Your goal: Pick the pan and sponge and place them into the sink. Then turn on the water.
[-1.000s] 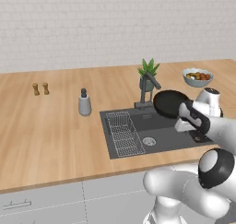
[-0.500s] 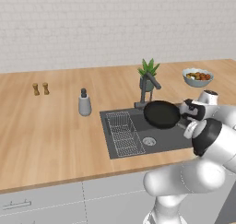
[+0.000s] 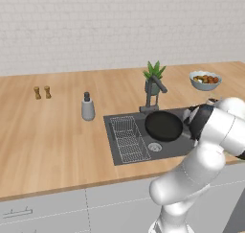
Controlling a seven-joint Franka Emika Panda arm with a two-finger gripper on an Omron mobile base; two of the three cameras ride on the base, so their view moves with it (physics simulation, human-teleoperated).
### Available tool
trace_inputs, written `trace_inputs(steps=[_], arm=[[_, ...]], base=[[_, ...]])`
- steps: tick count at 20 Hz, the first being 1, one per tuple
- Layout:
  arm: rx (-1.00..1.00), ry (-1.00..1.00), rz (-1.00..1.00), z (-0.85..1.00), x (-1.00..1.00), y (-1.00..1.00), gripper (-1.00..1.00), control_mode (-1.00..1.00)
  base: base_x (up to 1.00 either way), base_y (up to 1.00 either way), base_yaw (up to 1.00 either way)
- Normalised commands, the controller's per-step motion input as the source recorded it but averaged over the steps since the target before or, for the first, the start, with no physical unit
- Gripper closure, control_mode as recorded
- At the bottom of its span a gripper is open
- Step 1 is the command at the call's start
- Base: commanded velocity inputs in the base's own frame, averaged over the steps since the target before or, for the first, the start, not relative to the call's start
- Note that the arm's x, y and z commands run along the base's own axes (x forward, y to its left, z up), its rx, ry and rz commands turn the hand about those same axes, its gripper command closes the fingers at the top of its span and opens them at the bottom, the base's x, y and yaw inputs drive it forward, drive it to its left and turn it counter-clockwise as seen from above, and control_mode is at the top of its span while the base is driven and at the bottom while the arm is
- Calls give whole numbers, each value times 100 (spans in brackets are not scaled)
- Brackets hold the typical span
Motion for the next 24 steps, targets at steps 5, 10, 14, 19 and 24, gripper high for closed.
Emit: trace_inputs(steps=[5,10,14,19,24], arm=[[0,0,12,-27,37,-23,100,-100],[0,0,3,-4,46,-17,100,-100],[0,0,0,-19,24,-1,100,-100],[0,0,2,-28,4,1,100,-100],[-3,0,3,-14,6,13,100,-100]], base=[[0,0,0],[0,0,0],[0,0,0],[0,0,0],[0,0,0]])
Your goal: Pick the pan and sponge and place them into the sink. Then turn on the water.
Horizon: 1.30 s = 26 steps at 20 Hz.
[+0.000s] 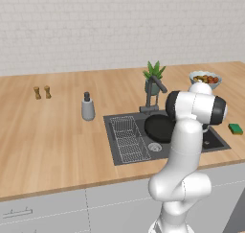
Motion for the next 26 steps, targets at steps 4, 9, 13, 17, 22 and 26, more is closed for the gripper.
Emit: trace_inputs(steps=[4,9,13,17,22,26], arm=[[-9,0,7,-34,5,16,100,-100],[-5,0,5,-31,6,8,100,-100],[0,0,0,-8,32,3,100,-100],[0,-1,2,-18,38,-1,100,-100],[0,-4,4,-40,23,-26,100,-100],[0,-5,4,-38,2,-37,100,-100]], base=[[0,0,0],[0,0,0],[0,0,0],[0,0,0],[0,0,0],[0,0,0]])
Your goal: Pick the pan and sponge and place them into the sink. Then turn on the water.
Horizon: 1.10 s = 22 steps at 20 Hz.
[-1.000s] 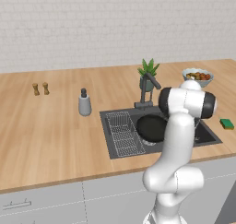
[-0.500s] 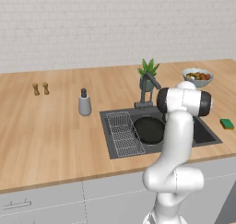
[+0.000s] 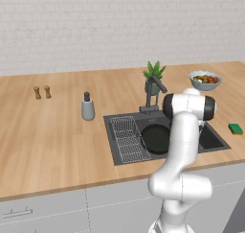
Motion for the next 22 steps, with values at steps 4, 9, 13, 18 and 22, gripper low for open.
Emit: trace_inputs(steps=[4,9,13,18,22], arm=[[0,-1,0,-14,0,-28,100,-100],[0,0,0,-5,0,-1,-100,-100],[0,-1,0,7,0,0,-100,-100],[0,-2,-1,50,0,-4,-100,-100],[0,0,-9,91,0,0,-100,-100]], base=[[0,0,0],[0,0,0],[0,0,0],[0,0,0],[0,0,0]])
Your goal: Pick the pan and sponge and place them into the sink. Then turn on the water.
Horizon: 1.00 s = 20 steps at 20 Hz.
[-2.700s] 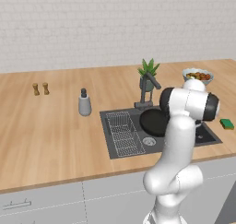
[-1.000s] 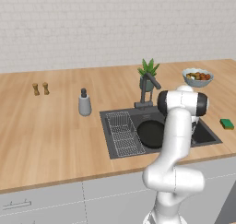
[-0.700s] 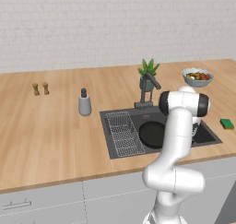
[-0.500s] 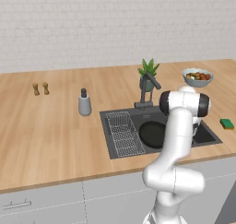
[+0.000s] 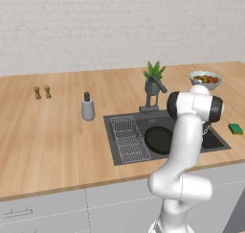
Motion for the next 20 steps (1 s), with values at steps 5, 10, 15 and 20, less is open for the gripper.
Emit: trace_inputs(steps=[5,10,15,20], arm=[[0,0,-14,100,-2,0,-100,-100],[0,0,-22,100,-6,0,-100,-100],[3,2,-24,100,-53,-13,-100,-100],[2,0,-28,79,-88,-34,-100,-100]], base=[[0,0,0],[0,0,0],[0,0,0],[0,0,0]])
